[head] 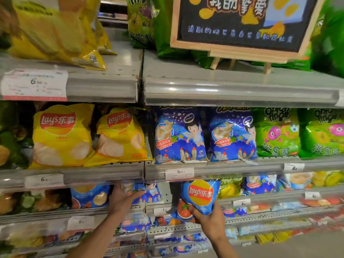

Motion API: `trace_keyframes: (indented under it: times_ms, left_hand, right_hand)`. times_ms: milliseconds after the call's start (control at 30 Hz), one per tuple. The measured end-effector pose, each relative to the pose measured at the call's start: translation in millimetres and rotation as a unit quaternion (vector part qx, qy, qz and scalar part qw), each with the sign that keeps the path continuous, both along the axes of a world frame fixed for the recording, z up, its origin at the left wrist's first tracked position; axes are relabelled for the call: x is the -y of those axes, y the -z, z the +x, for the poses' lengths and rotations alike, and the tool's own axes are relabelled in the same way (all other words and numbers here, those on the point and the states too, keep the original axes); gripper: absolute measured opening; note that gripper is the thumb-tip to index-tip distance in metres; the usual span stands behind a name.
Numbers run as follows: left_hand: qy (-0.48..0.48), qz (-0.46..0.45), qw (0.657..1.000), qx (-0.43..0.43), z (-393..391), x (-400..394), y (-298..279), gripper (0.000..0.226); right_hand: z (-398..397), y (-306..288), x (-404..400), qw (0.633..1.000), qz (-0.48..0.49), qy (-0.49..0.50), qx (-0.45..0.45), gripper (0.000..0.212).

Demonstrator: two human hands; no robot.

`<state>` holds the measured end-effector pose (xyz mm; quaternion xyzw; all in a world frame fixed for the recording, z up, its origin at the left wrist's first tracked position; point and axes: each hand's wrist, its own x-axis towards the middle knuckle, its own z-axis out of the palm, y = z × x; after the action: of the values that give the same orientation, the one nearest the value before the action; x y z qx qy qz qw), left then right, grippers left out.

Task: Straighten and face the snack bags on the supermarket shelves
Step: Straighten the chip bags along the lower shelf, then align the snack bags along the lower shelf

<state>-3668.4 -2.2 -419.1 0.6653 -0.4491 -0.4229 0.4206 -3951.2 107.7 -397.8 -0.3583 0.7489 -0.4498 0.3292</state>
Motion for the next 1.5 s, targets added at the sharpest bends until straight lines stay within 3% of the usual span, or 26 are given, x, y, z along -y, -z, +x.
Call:
trace_keyframes:
  times_ms: [100, 267, 400, 633, 767, 900, 1067, 1133, 1233, 1333, 1433, 1500]
  left_hand:
    - [-0.030, -0.006, 0.999, 0.015, -22, -3, -4, 0.080]
    - [-0.068, 0.026, 0.995, 0.063, -63, -5, -11, 0.088]
    - [-0.035, 0.024, 0.998, 0.055, -92, -7, -18, 0.069]
    - [0.025, 0.002, 0.998, 0.058, -146, -16, -22, 0.076]
    - [0.041, 0.030, 0.997, 0.063, -158, -11, -21, 0.064]
    - [0.115, 0.025, 0.988, 0.104, -155, -9, -26, 0.059]
    - [0.188, -0.017, 0.959, 0.210, -118, -22, -31, 0.058]
    - [0.173, -0.058, 0.949, 0.258, -88, -34, -21, 0.047]
    - [0.122, -0.117, 0.903, 0.395, -33, -57, -3, 0.030]
    - [0.137, -0.113, 0.850, 0.496, 18, -79, 4, 0.046]
    - [0.156, -0.121, 0.814, 0.546, 51, -89, 8, 0.045]
    - [0.181, -0.109, 0.802, 0.559, 57, -90, 7, 0.060]
  right_hand:
    - [-19, 1, -6, 0.999, 0.004, -0.018, 0.027, 0.058]
    - [-50, 4, -16, 0.997, -0.006, -0.055, 0.056, 0.055]
    - [-69, 4, -20, 0.993, -0.007, -0.081, 0.087, 0.056]
    - [-80, 9, -24, 0.988, -0.008, -0.108, 0.106, 0.064]
    - [-75, 11, -26, 0.989, -0.006, -0.093, 0.111, 0.069]
    - [-64, 10, -26, 0.990, 0.005, -0.091, 0.108, 0.068]
    - [-34, 9, -27, 0.988, 0.022, -0.094, 0.116, 0.057]
    - [-14, 8, -26, 0.987, 0.020, -0.097, 0.127, 0.055]
    - [21, 6, -23, 0.985, 0.014, -0.122, 0.124, 0.056]
    - [57, 7, -17, 0.983, 0.012, -0.146, 0.113, 0.059]
    - [89, 1, -10, 0.979, 0.015, -0.183, 0.088, 0.061]
    - [107, -1, -2, 0.979, 0.000, -0.196, 0.059, 0.056]
